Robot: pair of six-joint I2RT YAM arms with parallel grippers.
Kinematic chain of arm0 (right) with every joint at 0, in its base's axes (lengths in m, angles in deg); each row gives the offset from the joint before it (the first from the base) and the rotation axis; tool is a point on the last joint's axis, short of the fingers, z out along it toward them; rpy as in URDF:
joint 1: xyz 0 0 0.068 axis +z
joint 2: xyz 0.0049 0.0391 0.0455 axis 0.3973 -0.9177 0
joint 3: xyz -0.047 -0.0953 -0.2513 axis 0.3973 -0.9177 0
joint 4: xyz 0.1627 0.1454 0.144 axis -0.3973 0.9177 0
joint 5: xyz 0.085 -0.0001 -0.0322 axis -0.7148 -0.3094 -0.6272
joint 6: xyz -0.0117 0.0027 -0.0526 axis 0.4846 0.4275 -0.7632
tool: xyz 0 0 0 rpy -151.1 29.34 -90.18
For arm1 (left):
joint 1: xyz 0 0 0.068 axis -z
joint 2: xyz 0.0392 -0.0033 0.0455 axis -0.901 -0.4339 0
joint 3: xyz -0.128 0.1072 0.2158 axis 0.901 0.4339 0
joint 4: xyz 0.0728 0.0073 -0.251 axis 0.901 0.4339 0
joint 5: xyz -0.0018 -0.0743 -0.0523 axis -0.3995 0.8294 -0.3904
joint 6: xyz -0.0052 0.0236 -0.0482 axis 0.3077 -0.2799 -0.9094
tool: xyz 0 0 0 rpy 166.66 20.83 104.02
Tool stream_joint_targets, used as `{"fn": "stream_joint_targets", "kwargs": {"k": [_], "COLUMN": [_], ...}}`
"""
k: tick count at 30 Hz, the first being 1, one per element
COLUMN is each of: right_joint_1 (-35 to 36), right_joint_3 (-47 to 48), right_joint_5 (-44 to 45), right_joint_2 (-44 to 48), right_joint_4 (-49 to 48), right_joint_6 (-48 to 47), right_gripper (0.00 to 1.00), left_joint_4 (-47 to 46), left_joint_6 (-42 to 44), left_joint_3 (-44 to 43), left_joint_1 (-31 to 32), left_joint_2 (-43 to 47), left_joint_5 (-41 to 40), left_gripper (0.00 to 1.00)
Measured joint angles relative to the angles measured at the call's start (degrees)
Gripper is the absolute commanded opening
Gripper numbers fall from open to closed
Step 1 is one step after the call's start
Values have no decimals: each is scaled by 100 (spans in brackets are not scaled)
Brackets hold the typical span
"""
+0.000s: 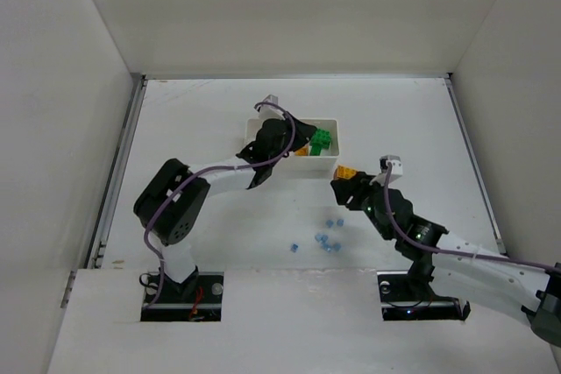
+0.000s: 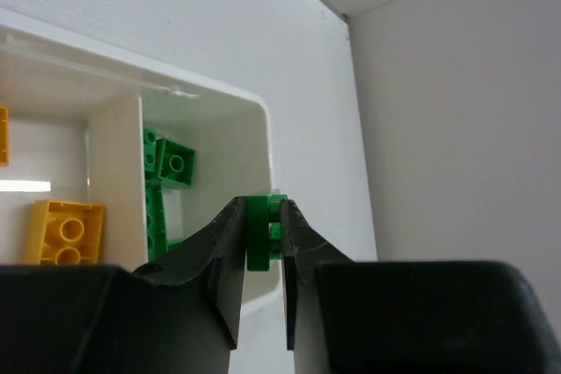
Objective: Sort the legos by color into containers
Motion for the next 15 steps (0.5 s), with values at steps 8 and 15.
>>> {"fn": "stream_joint_targets", "kwargs": {"k": [8, 15], "right_joint_1": [0, 0], "right_joint_3": [-136, -122], "right_joint_5": [-28, -201], "right_joint_2": [13, -603], "right_joint_4": [118, 70], "right_joint_6": [-26, -203], "right_gripper": [37, 37], "left_joint_4": [310, 483], "left_joint_6": [380, 638], "left_joint_3": [-678, -660], "left_joint_1": [120, 273], "left_joint_2": [-601, -343], "left_joint_5": [-142, -164], "left_gripper": [52, 45]}}
